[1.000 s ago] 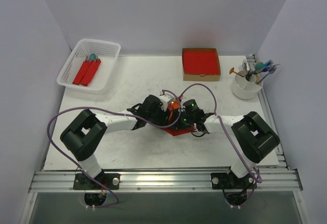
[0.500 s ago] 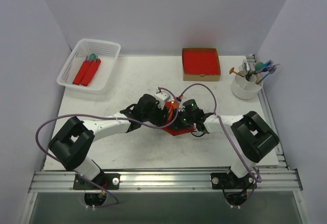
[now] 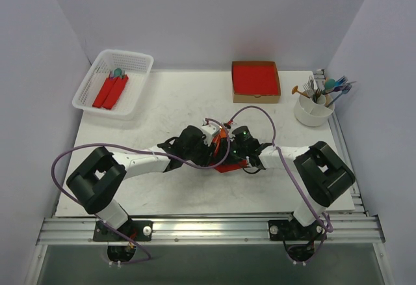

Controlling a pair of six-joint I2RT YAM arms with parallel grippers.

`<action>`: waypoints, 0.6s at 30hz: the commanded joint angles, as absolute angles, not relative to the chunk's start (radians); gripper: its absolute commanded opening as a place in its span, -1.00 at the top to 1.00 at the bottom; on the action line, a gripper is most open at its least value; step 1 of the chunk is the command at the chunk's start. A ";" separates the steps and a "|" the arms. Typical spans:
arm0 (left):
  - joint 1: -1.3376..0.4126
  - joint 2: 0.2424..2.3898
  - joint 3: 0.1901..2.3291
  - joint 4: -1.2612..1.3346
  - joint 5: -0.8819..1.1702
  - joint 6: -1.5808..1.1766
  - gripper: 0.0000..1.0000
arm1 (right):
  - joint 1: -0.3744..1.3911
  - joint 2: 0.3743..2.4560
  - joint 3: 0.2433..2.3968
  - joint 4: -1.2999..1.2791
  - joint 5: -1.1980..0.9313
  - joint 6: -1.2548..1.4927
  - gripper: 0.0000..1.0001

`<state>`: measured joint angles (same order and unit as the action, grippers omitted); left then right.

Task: Place the utensils on the paper napkin and roll it up
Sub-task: Roll the napkin at the center of the board.

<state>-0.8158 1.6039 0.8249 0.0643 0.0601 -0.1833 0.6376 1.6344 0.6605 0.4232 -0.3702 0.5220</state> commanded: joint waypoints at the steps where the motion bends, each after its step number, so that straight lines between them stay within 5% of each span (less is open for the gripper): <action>1: -0.819 1.609 0.821 0.098 0.051 -0.196 -0.10 | 0.643 1.647 0.696 0.406 -0.351 0.520 0.55; 18: -0.818 1.695 0.857 0.101 0.045 -0.204 0.01 | 0.629 1.592 0.689 0.377 -0.328 0.540 0.33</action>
